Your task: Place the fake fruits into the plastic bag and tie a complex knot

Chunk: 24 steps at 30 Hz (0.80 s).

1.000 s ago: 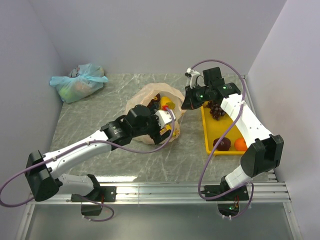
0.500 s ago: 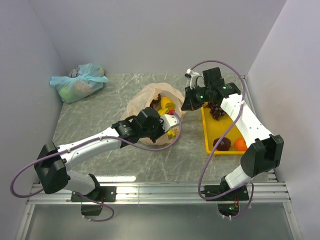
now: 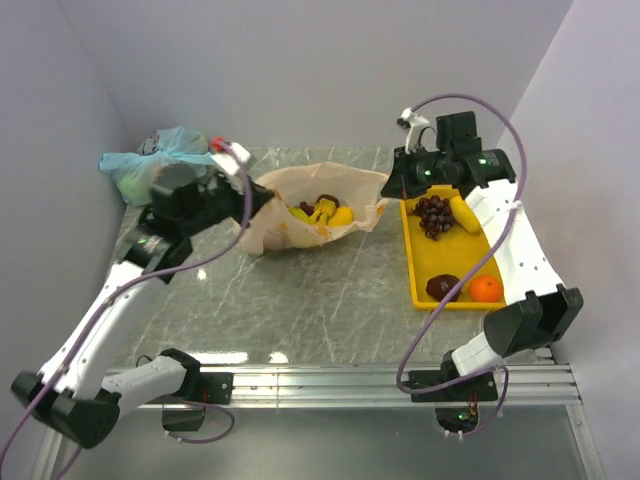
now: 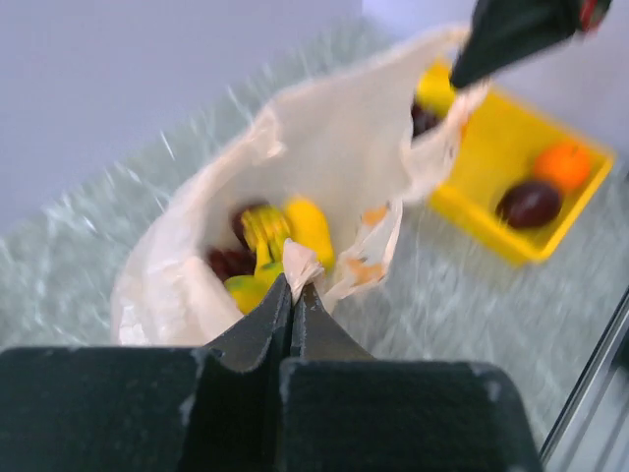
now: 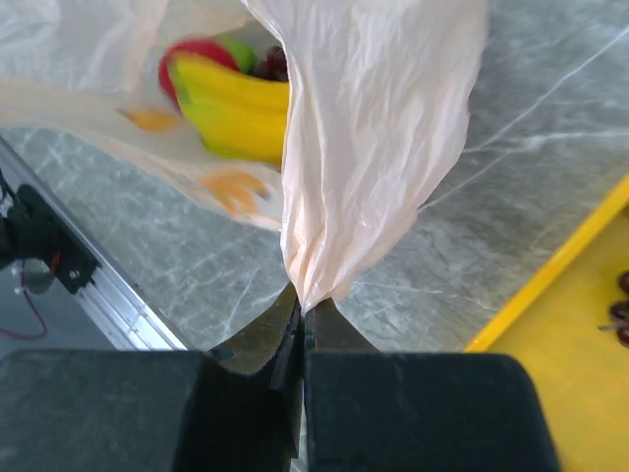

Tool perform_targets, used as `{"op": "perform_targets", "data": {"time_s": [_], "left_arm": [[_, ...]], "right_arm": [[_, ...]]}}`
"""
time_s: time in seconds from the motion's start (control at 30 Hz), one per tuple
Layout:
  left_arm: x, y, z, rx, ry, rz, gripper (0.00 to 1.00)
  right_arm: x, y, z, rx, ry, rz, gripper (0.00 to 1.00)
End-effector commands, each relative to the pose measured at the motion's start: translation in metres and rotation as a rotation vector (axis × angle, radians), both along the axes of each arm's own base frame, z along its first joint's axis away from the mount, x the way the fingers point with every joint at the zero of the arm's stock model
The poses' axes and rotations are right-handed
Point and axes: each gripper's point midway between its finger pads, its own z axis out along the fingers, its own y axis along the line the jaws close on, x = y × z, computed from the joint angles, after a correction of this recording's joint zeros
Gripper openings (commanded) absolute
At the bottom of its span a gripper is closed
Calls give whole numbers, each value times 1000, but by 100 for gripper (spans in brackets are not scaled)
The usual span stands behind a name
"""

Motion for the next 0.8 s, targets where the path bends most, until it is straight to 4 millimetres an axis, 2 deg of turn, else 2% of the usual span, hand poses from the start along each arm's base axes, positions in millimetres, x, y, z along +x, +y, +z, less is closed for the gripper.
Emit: {"op": "perform_targets", "data": {"time_s": [0.0,0.03,0.07,0.1,0.17,0.2,0.3,0.37,0.43,0.5,0.53,0.6,0.7,0.77], "left_arm": [[-25,15,86,-199,-122,-41,0],[-27,22,102,-224,-147,-22,0],[-27,28,112,-241,-162,0,0],[-26,41,121,-263,-174,57,0],[-25,54,138,-289,-210,120,0],[-21,66,142,-307,-220,191,0],[-12,77,124,-298,-193,248,0],[-2,78,94,-283,-126,267,0],[9,77,61,-273,-38,277,0],[15,77,44,-255,-16,263,0],[18,77,33,-250,2,273,0],[22,78,25,-224,10,262,0],[18,75,28,-209,20,221,0],[7,65,32,-201,23,140,3]], "right_arm": [[-23,-13,62,58,-104,-54,0],[-31,-15,83,91,-138,-73,0],[-37,-17,92,93,-152,-77,0],[-42,-20,110,125,-168,-112,0],[-48,-23,122,134,-198,-133,0],[-47,-27,120,124,-203,-158,0],[-34,-35,87,64,-146,-210,0],[-18,-36,63,27,-80,-220,0],[-7,-27,48,40,-26,-188,0],[-1,-15,40,45,-6,-140,0],[1,-12,38,38,-5,-127,0],[0,-5,34,30,10,-91,0],[-1,0,43,43,-11,-39,0],[-5,4,54,65,-31,-6,0]]}}
